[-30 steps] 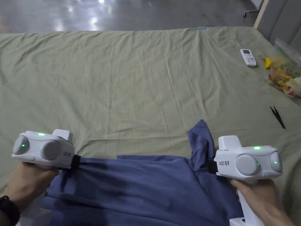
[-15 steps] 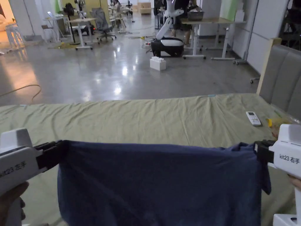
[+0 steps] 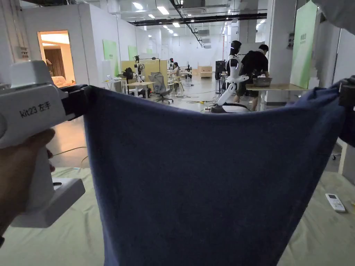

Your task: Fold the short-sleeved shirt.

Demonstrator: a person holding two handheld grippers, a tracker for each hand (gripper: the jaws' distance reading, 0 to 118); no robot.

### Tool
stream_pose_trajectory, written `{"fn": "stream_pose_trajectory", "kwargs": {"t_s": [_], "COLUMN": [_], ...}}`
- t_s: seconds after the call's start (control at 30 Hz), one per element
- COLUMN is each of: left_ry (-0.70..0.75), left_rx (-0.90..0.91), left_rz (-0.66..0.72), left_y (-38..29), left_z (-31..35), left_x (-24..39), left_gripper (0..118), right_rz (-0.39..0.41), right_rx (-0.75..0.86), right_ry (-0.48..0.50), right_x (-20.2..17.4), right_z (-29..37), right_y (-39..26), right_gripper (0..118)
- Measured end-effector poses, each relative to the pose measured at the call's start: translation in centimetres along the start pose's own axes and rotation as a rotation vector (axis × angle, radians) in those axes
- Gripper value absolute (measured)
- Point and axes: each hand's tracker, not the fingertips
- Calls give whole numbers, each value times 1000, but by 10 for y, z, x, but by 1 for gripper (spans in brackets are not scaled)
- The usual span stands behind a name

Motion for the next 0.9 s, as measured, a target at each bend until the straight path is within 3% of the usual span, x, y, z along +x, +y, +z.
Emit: {"fn": "stream_pose_trajectory", "kwargs": {"t_s": [0.27,0.37,0.9], "left_ry": [25,28,49], "left_rx": [59,89,23], "left_rz": [27,-11,-56], "left_y": [48,57,38], "left_z": [-20,-30,-104], "left_x": [0,6,22], "left_gripper": [6,6,6], "right_rz": [85,84,136], "right_rx": [89,93,63], "right_ry": [-50,-67,-139], "right_x": [1,4,7], "right_z": [-14,-22,-67], "right_y": [66,78,59], "right_gripper": [2,2,2]}}
